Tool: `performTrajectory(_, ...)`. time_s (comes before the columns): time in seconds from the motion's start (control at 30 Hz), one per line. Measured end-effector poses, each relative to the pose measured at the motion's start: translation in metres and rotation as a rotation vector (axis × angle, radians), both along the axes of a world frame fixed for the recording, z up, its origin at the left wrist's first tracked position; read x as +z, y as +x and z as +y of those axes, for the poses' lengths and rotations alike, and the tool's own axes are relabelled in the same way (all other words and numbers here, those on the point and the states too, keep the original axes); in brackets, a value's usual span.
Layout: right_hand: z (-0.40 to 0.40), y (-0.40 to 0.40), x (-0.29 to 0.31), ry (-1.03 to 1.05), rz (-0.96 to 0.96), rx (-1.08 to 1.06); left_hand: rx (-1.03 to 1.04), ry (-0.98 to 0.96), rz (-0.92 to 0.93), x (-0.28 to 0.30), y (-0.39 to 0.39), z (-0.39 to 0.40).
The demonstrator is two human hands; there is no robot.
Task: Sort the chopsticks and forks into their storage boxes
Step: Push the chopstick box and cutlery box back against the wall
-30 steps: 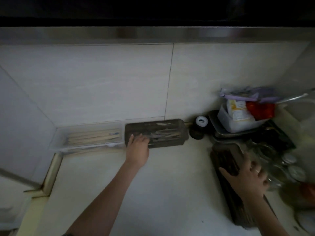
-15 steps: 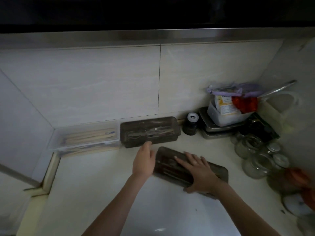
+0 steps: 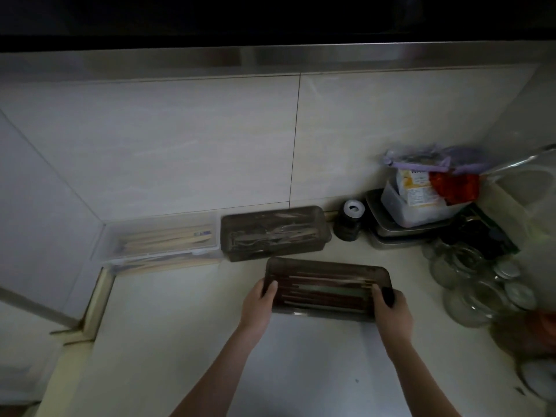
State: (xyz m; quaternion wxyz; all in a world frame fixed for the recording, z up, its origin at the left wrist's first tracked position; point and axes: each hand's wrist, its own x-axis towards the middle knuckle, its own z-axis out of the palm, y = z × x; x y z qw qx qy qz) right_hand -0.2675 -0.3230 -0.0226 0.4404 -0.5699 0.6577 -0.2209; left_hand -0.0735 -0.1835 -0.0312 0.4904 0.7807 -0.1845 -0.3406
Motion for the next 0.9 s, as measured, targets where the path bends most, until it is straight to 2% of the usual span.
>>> performTrajectory(0.13,0.005,0.004,0.012,-0.17,-0.139,-0.078,0.06,-0.126,-0.009,0.011,-0.004,0.002)
performTrajectory(0.23,0.002,0.027,0.038,-0.27,-0.227,-0.115,0.16,-0.161,-0.195,0.022,0.01,0.001)
performTrajectory(0.33,-0.016,0.063,0.057,-0.338,-0.242,-0.02,0.321,-0.192,-0.408,0.046,0.038,-0.007)
performTrajectory(0.47,-0.046,0.117,0.061,-0.271,-0.2,0.134,0.394,-0.146,-0.52,0.075,0.087,-0.022)
performTrajectory(0.67,-0.055,0.153,0.05,-0.153,-0.211,0.268,0.408,0.017,-0.491,0.058,0.14,-0.025)
performTrajectory(0.77,-0.058,0.153,0.045,-0.14,-0.216,0.278,0.392,0.02,-0.541,0.057,0.139,-0.026)
performTrajectory(0.9,-0.06,0.153,0.043,-0.111,-0.236,0.261,0.427,-0.023,-0.488,0.053,0.132,-0.021)
